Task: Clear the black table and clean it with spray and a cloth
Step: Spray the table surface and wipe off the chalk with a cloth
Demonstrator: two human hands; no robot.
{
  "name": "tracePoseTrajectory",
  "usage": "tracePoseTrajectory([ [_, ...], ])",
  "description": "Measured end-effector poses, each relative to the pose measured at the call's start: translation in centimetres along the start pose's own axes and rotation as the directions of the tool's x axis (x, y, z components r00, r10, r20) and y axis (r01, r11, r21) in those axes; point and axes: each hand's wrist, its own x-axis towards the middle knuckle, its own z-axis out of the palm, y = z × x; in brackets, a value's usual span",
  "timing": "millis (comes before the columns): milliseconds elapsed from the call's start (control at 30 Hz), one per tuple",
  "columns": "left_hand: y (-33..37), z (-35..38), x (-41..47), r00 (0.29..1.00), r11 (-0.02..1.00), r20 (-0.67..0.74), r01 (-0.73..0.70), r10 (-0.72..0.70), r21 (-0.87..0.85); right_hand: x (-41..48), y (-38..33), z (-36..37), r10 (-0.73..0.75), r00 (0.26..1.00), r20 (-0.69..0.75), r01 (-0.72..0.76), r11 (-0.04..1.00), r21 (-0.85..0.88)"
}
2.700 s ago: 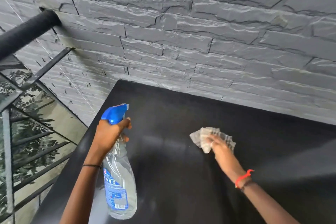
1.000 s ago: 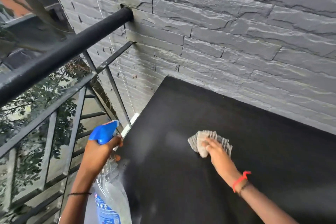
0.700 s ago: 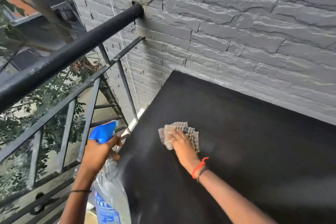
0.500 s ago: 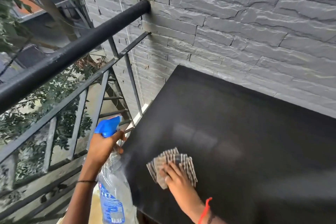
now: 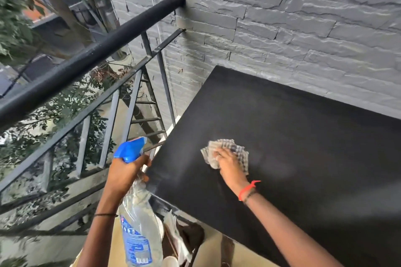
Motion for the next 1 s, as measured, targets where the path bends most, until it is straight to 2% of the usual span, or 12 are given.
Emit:
tracePoseTrajectory([
  [67, -0.7, -0.7, -0.6, 1.000, 1.000, -0.006, -0.001, 0.001, -0.016, -0.4, -4.3, 1.5, -0.115, 0.993, -0.012, 0.114, 0.993, -0.011],
  [167, -1.7, -2.0, -1.3, 1.000, 0.999, -0.020, 0.013, -0.014, -0.038, -3.4, -8.8, 3.5, -0.250, 0.967, 0.049, 0.254, 0.959, -0.121],
  [300, -2.1, -3.1, -1.8, 1.000, 0.999, -0.012, 0.002, -0.003, -0.034, -8.5, -9.0, 3.5, -0.319, 0.933, 0.167, 0.350, 0.914, -0.208],
  [433, -1.8, -4.0, -1.9, 1.000, 0.997, -0.011, -0.005, 0.004, -0.082, -7.8, -4.1, 1.2, -0.297, 0.947, 0.122, 0.316, 0.929, -0.192],
  [567, -2.0, -4.4, -1.1, 0.999, 0.997, -0.039, -0.010, 0.006, -0.083, -0.7, -2.1, 0.3, -0.176, 0.984, 0.005, 0.176, 0.983, -0.049],
  [633, -2.0, -4.4, -0.5, 0.998, 0.997, -0.059, 0.002, -0.006, -0.077, 3.0, -3.6, 1.9, -0.115, 0.991, 0.068, 0.119, 0.992, -0.048],
  [700, -1.7, -4.1, 0.1, 0.997, 0.996, -0.066, 0.024, -0.030, -0.086, 5.2, -6.7, 4.5, -0.085, 0.987, 0.140, 0.103, 0.986, -0.130],
  [767, -1.3, -3.6, 1.1, 0.996, 0.995, -0.069, 0.044, -0.050, -0.088, 5.3, -10.4, 6.5, -0.157, 0.965, 0.209, 0.192, 0.969, -0.158],
  [867, -0.7, -2.6, 2.7, 0.996, 0.998, -0.076, 0.037, -0.041, -0.054, 2.1, -14.5, 6.3, -0.331, 0.886, 0.326, 0.381, 0.919, -0.103],
  [933, -0.1, -1.8, 4.1, 0.997, 0.999, -0.069, 0.034, -0.036, -0.032, -0.3, -14.1, 5.7, -0.402, 0.841, 0.362, 0.453, 0.890, -0.063],
  [1000, 0.9, -0.8, 5.7, 0.998, 0.998, -0.054, 0.036, -0.039, -0.050, -2.0, -11.4, 5.7, -0.431, 0.843, 0.323, 0.480, 0.873, -0.089],
])
